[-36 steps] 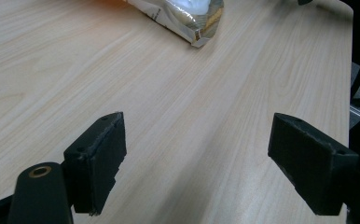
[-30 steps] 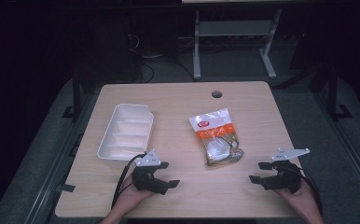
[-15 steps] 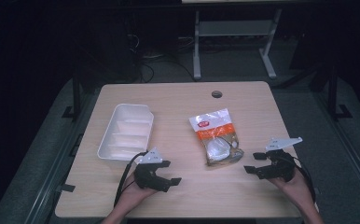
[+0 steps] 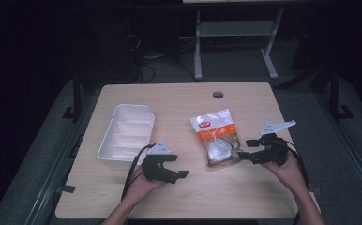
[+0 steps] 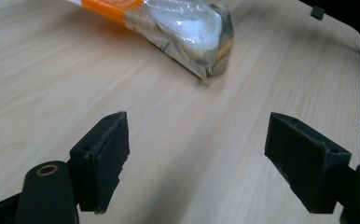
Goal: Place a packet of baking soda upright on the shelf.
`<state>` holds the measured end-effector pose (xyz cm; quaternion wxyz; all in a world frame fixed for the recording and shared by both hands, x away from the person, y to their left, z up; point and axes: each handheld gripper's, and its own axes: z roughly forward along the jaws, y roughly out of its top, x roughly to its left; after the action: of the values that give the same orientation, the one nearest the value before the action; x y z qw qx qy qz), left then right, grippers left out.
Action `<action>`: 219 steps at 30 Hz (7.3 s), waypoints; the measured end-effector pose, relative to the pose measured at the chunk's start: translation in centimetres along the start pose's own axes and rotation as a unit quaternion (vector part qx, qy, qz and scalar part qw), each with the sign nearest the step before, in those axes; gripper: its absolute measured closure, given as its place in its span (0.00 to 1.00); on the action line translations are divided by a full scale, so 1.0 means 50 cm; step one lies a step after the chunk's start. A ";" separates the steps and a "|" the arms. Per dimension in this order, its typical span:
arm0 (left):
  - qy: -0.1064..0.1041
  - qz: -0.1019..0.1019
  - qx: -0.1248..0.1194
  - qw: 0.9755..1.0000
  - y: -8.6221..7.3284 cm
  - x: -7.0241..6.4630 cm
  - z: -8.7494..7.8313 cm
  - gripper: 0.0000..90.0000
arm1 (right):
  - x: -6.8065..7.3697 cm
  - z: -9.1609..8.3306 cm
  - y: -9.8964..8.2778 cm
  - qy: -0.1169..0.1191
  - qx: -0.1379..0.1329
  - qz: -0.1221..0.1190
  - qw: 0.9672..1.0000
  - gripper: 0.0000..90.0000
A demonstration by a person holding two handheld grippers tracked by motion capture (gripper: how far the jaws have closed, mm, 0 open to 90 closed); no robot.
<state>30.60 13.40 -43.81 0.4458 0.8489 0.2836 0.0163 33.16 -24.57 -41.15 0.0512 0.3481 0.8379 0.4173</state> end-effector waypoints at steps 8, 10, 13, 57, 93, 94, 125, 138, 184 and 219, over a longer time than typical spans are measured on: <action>-0.002 -0.005 -0.005 1.000 0.047 0.022 0.022 0.26 | -0.013 0.025 0.023 -0.001 0.008 0.003 1.000 0.35; 0.003 -0.006 -0.002 1.000 0.056 0.027 0.032 0.25 | -0.014 0.035 0.024 -0.003 0.018 0.001 1.000 0.41; 0.002 -0.017 -0.013 1.000 0.063 0.034 0.045 0.26 | -0.017 0.049 0.018 0.003 0.035 0.006 0.999 0.46; -0.040 -0.209 -0.024 0.977 0.150 0.126 0.207 0.89 | 0.018 0.097 -0.019 -0.062 0.077 -0.034 0.995 0.50; -0.118 -0.041 -0.038 0.991 0.196 0.012 0.119 0.98 | 0.013 0.014 -0.026 0.013 -0.065 -0.017 0.998 0.86; -0.118 -0.041 -0.038 0.991 0.196 0.012 0.119 0.98 | 0.013 0.014 -0.026 0.013 -0.065 -0.017 0.998 0.86; -0.040 0.047 -0.007 0.998 0.075 -0.024 0.037 0.43 | 0.032 -0.032 -0.001 0.006 -0.057 -0.008 0.998 0.99; -0.021 0.073 -0.002 0.997 0.018 -0.049 0.008 0.26 | 0.033 -0.025 0.028 -0.002 -0.054 0.000 0.999 0.99; 0.004 0.064 -0.005 0.998 -0.054 -0.022 -0.064 0.23 | 0.087 0.092 0.290 0.028 -0.059 -0.068 0.996 0.99; -0.001 0.062 -0.007 0.998 -0.060 -0.015 -0.069 0.23 | 0.165 0.240 0.514 0.077 -0.072 -0.119 0.987 0.99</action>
<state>27.60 16.94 -43.85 0.4501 0.8618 0.2294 0.0447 45.33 -0.92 -28.31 0.0609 0.2083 0.8424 0.4932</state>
